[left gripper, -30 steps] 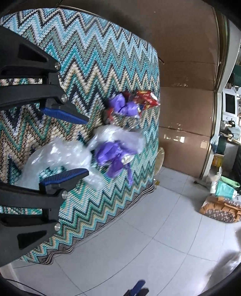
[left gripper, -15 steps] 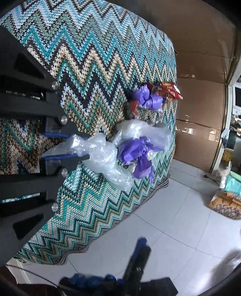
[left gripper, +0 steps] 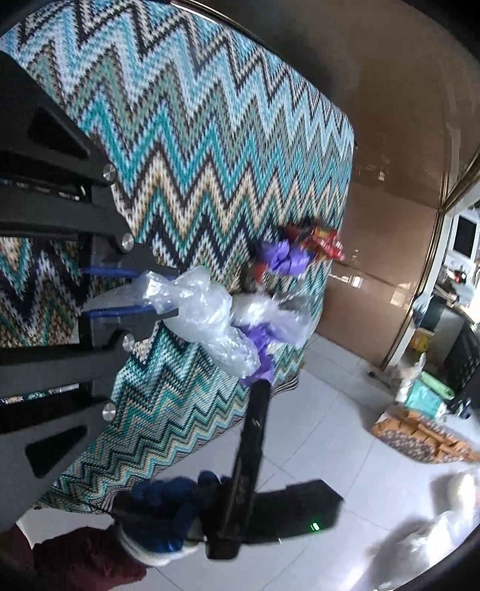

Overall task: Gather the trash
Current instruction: 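Grasp the clear plastic wrap with the left tool while the right tool grasps a purple bag, then carry the plastic wrap and purple bag to the bin and release both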

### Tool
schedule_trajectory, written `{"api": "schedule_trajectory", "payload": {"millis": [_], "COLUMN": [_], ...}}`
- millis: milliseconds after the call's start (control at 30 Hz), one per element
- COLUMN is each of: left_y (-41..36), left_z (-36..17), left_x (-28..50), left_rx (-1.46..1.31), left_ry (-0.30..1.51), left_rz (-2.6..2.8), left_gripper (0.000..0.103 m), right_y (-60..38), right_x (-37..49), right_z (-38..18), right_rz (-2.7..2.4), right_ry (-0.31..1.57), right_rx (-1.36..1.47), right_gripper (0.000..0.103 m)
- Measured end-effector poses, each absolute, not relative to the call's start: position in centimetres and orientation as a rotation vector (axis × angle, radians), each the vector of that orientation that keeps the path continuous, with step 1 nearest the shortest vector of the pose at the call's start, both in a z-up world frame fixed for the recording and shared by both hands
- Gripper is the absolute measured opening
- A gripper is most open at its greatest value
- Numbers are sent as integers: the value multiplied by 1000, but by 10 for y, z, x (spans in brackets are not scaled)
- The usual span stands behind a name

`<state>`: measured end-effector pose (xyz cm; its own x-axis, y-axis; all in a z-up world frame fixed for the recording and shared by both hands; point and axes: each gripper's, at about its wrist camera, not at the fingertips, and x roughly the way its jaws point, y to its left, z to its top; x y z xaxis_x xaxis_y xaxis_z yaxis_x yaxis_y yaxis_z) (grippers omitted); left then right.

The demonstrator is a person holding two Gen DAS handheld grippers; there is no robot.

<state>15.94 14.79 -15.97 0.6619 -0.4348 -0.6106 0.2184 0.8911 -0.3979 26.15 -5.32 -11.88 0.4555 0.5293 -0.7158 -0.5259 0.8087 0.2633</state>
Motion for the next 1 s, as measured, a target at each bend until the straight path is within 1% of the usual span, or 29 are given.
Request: {"api": "schedule_trajectory", "payload": {"millis": [33,67,100,133,300,567,867,1000], "left_y": [151,154,156,158,165,154,99,50], "left_z": [-158,-157,-156,-155,-149,-132,-97,-84], "left_x": [158,156,155,153,146,136,137,152], "left_rx": [-308,-313,-315,-317,-328,-310,-242,-188], "left_ry": [760,754,751,748,735,712,693,712], "left_rz": [-371,-362,-355,-348,-318,-313,-392,-467], "left_gripper": [12,12,12,12,12,12,12,12], "right_y": [-50,-48,-47,-46,-54,-86,-159,-210], "right_x": [265,268,271,274,271,235,188,176], "right_z": [-122,-124,-127,-130,-129,-98,-68,-64], "right_rz": [642,637,631,618,608,634,578,506], "right_ry": [888,890,893,896,879,800,703,675], "right_rx": [-1,-4,-9,-16,0,22,79,119], "right_gripper": [32,24,19,8,6,6,6,6]}}
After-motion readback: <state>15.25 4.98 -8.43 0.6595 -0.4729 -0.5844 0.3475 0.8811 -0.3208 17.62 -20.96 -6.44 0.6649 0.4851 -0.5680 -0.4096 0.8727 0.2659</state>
